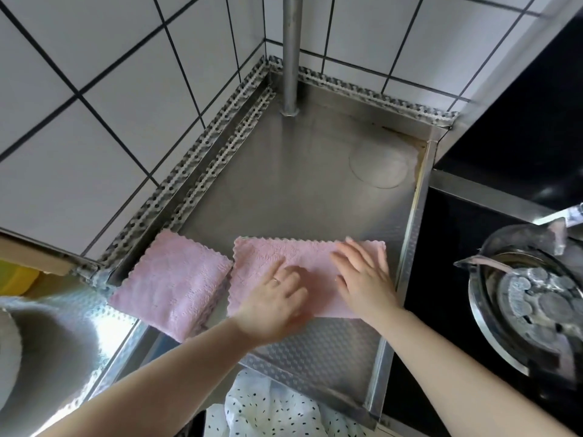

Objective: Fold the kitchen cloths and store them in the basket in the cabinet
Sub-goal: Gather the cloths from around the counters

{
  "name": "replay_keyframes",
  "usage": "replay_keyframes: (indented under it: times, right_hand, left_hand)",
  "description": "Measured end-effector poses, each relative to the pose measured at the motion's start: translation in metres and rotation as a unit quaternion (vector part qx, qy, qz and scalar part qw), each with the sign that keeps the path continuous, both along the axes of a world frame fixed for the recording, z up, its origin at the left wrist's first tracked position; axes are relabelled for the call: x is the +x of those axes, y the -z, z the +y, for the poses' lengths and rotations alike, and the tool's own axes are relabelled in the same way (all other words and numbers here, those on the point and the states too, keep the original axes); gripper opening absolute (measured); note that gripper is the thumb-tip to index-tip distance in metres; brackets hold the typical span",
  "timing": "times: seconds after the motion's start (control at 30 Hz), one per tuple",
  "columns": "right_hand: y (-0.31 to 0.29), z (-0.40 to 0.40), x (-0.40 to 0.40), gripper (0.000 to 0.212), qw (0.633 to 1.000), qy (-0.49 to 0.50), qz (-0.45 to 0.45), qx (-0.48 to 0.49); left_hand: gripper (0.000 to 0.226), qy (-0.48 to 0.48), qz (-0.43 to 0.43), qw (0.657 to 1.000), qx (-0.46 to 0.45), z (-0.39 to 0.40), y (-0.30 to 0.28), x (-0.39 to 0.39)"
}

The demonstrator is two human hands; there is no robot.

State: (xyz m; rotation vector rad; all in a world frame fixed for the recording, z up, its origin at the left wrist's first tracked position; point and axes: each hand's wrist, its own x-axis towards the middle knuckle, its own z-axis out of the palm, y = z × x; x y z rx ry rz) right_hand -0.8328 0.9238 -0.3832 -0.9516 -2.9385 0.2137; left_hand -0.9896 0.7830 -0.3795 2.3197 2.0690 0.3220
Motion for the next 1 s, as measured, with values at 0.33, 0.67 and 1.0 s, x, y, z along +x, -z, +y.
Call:
replay_keyframes:
  times: [0.33,0.67,1.0]
  right_hand:
    - [-0.016,0.02,-0.034,0.041,0.978,-0.157,-0.134,-0.013]
    - [-0.033,0.011,0.001,0.059,0.984,-0.121,-0.08,0.106]
    - [-0.025,-0.017,0.05,0.037,0.984,-0.163,-0.071,-0.011]
  left_hand:
    - [0.013,0.02,0.022,0.997,-0.07,0.011,-0.017,0.019]
    - [0.016,0.039,0.072,0.994,-0.071,0.003,-0.027,-0.03]
    - [0.038,0.155,0.057,0.986,0.005,-0.021,-0.014,-0.044]
